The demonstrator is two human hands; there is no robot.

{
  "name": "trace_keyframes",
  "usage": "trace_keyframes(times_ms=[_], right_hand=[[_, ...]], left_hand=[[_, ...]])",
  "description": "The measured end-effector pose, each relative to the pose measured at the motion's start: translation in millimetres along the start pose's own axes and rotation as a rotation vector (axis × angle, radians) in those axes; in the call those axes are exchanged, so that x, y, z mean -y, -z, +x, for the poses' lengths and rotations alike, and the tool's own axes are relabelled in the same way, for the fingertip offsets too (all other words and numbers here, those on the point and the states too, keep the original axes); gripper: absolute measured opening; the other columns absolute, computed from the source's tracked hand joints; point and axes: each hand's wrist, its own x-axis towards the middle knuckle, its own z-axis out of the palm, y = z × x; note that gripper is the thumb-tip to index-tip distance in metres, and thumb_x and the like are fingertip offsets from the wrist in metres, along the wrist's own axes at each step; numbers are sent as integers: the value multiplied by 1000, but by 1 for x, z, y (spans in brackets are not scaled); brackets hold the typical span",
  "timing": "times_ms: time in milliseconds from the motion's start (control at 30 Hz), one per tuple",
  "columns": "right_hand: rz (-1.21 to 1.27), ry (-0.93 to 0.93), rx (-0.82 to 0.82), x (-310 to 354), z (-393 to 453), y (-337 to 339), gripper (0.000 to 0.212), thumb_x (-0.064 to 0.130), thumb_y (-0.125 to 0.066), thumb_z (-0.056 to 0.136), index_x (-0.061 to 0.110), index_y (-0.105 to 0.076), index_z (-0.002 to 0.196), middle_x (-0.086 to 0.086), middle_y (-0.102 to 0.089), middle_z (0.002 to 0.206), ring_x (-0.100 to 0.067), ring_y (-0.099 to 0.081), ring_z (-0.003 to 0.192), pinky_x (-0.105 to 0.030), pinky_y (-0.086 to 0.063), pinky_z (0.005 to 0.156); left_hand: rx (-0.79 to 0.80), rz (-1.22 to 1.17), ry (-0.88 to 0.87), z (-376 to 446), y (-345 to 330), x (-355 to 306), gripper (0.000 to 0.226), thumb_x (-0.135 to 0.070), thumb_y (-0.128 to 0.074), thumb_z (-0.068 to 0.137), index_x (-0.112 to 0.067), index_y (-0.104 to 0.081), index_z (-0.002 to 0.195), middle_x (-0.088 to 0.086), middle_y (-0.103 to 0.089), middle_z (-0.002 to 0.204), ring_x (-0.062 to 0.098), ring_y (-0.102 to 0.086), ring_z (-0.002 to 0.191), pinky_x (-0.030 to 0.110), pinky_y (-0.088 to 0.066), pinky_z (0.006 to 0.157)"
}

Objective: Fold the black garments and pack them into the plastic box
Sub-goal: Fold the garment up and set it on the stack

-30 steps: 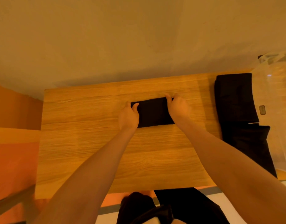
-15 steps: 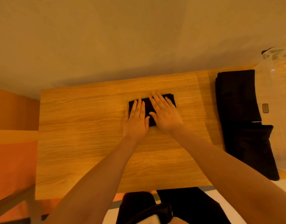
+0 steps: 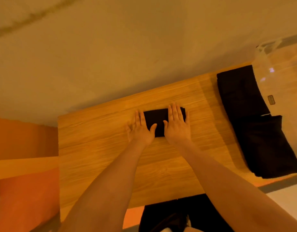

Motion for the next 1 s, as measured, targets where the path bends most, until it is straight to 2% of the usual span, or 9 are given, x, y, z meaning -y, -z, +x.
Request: trace_keyframes(times_ms=[100,167,300,400,500,667,800,867,1000], right_hand=[[41,-119,-41,-4,-22,-1,57,34,-15,99,9,3,147,-8,3,157,-20,7,144,-47,5,116],[66,-212,-28,-8,-33,1,59,34,-17,99,9,6,147,-8,5,157,-20,8,144,-47,5,116],[161,-370,16,-8,-50,6,60,36,-17,99,10,11,146,-7,11,156,-19,14,143,-49,8,115],[219,-413,87,-14,-78,6,60,35,-18,100,13,13,146,-4,16,156,-17,17,142,-52,11,111],[205,-394,153,-29,-112,9,59,34,-19,100,15,12,147,-1,13,156,-16,13,143,-55,9,111],[159,-370,216,-46,-141,13,62,40,-23,99,17,7,148,1,8,157,-16,7,144,-58,5,110],[239,-380,250,-63,-143,29,69,44,-36,96,17,0,149,-1,0,157,-18,0,145,-55,0,112],[375,-359,229,-71,-141,44,76,42,-49,92,17,-5,149,-3,-7,157,-19,-8,144,-49,-10,115],[866,-242,202,-75,-135,88,92,22,-70,81,22,-7,148,1,-18,155,-17,-19,141,-29,-27,108]], left_hand=[[-6,-85,78,-7,3,3,70,-53,-18,96,-18,13,147,0,20,155,23,18,142,47,6,115],[-69,-335,163,-17,-1,0,68,-46,-27,97,-12,3,148,5,9,157,25,8,144,44,0,116],[-190,-903,331,-50,-16,-30,62,-37,-47,94,-9,-24,144,11,-28,150,28,-32,136,41,-33,109],[-89,-1198,407,-66,-25,-53,61,-34,-57,89,-11,-33,140,11,-43,140,28,-46,124,36,-42,94],[18,-1313,478,-63,-33,-56,74,-35,-71,78,-10,-37,139,12,-47,137,29,-49,121,39,-46,95],[334,-1193,276,-69,-30,-60,59,-29,-68,82,-5,-47,132,14,-51,133,28,-50,120,34,-44,91],[353,-1193,136,-85,-19,-65,42,-19,-64,86,-6,-50,123,12,-56,122,26,-54,110,33,-44,86],[332,-1247,56,-96,-9,-65,29,-16,-66,84,-10,-55,110,9,-60,114,24,-57,103,38,-48,90],[311,-1182,-207,-113,23,-70,25,-9,-62,86,-11,-57,110,13,-60,117,23,-59,103,39,-48,93]])
